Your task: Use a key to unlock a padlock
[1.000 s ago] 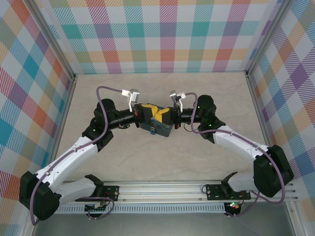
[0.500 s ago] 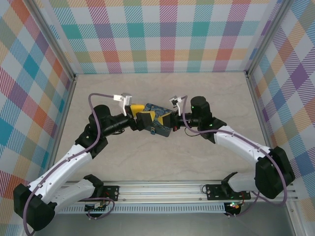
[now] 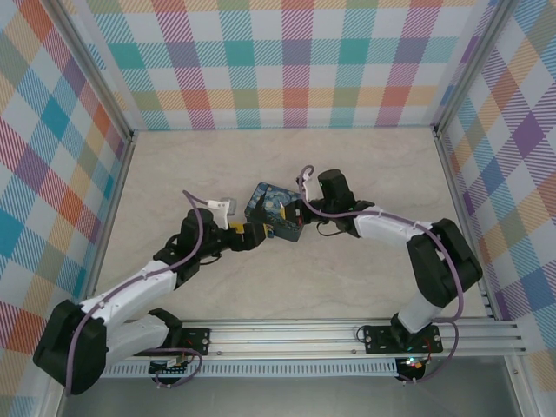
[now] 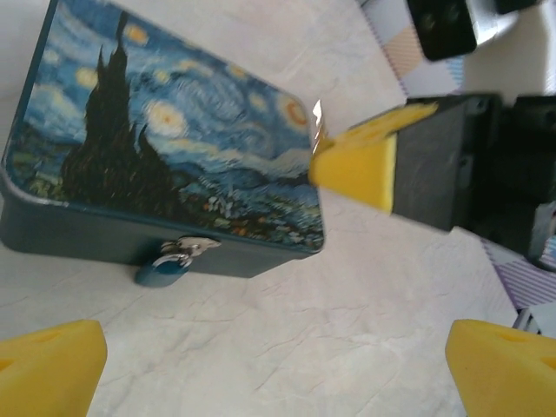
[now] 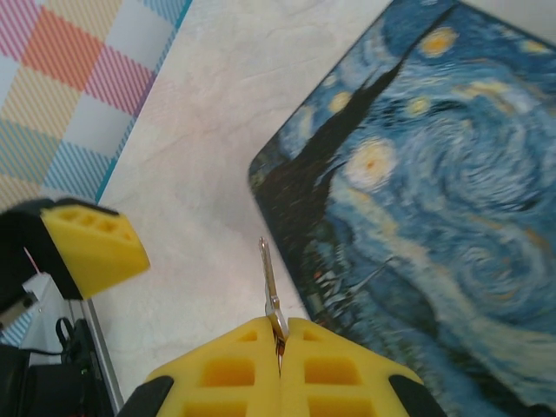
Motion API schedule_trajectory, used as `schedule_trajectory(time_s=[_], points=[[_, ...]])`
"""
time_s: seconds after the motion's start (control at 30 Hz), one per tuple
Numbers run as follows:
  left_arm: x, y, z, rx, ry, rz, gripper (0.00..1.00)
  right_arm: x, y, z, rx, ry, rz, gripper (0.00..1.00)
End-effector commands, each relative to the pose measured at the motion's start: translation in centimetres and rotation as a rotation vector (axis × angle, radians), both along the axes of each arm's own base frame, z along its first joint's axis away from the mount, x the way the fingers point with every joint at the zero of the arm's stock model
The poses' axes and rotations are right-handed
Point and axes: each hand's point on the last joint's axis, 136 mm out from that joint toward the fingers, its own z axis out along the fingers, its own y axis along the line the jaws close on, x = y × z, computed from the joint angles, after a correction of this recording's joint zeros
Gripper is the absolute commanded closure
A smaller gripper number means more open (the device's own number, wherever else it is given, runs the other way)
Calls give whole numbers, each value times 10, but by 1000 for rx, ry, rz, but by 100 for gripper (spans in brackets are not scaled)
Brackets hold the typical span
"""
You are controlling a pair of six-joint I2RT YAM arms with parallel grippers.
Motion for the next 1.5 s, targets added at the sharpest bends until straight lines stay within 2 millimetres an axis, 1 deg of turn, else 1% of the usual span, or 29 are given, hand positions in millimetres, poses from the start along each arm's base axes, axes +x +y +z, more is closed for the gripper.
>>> schedule_trajectory(time_s=[0.0, 0.13, 0.27, 0.47, 0.63, 0.77, 1.0, 1.3, 1.47], points=[[13, -5, 0, -27, -46, -3, 0, 19, 4, 6, 50, -5, -15, 95], [22, -12, -17, -23, -31, -13, 0, 30, 1, -5, 41, 15, -32, 95], [28, -15, -32, -7, -11, -12, 0, 34, -1, -19, 2, 39, -42, 96], [32, -23, -53, -9, 22, -44, 0, 31, -6, -41, -40, 93, -53, 96], [35, -26, -63, 0, 23, -53, 0, 25, -10, -58, -66, 138, -64, 96], [36, -27, -70, 17, 19, -65, 0, 21, -13, -67, -85, 167, -71, 96], [38, -36, -82, 23, 24, -99, 0, 16, -16, -68, -103, 174, -64, 96], [43, -51, -91, 24, -16, -133, 3, 15, -16, -68, -104, 175, -58, 96], [42, -65, -92, 0, -2, -187, 12, 14, -16, -67, -105, 173, -57, 96]])
